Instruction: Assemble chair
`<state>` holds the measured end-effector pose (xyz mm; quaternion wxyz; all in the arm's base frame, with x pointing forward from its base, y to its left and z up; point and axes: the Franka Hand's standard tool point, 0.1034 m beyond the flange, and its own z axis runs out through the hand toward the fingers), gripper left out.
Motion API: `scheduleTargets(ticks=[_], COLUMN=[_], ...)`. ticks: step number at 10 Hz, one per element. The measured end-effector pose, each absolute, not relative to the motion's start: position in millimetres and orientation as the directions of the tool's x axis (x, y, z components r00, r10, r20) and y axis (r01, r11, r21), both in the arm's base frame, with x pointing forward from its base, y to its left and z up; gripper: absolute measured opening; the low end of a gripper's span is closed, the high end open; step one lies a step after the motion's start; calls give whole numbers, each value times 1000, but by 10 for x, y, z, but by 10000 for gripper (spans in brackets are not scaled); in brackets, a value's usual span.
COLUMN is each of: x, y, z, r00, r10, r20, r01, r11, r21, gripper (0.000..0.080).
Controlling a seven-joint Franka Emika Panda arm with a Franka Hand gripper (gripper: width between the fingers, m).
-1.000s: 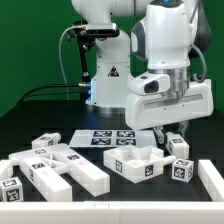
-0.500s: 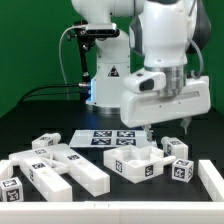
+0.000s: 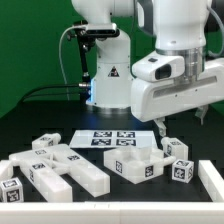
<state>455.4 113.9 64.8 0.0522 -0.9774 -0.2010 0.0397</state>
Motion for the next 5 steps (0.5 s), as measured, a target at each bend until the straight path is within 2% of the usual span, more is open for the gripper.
scheduleTargets(ticks=[2, 3, 5], x=[4580, 4835, 5033], y=[1138, 1136, 1309], z=[633, 623, 679], r00=[914, 818, 733], r10=[403, 573, 679], r20=[-54, 41, 45], r01=[395, 575, 680], r11=[-911, -814, -731], r21=[-119, -86, -53], gripper=[649, 649, 649])
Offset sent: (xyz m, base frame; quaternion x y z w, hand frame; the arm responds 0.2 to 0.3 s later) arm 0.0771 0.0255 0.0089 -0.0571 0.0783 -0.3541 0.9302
